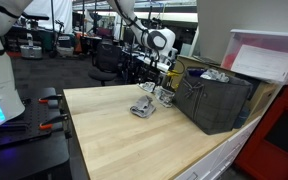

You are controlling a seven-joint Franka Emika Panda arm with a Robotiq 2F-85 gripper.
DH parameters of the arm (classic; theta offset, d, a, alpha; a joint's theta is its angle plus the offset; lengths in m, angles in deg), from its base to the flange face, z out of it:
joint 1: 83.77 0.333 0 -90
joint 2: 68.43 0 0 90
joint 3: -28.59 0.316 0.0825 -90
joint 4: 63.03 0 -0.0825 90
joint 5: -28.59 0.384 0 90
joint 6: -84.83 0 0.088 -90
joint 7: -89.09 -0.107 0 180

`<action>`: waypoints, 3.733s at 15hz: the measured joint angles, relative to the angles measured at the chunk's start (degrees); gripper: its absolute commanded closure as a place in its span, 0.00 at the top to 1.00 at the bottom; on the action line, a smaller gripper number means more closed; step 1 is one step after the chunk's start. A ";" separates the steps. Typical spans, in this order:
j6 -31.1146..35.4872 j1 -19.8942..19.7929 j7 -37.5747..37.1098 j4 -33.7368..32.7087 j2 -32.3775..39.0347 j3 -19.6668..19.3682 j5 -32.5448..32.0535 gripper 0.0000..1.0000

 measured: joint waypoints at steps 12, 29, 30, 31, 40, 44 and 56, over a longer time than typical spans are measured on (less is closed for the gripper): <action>-0.13 -0.67 0.00 -10.72 13.23 0.48 -2.51 1.00; -1.21 -2.29 -0.13 -12.79 15.67 0.54 -2.51 0.01; -1.48 -2.22 -0.13 -12.53 14.77 0.58 -2.51 0.01; -1.71 -2.10 -0.13 -12.10 13.73 0.71 -2.51 0.01; -1.59 4.27 2.54 1.70 -2.42 3.91 -12.53 0.11; -1.59 8.09 4.53 7.20 -8.66 5.27 -17.65 0.54; 0.52 5.55 11.28 10.34 -13.91 5.96 -13.17 1.00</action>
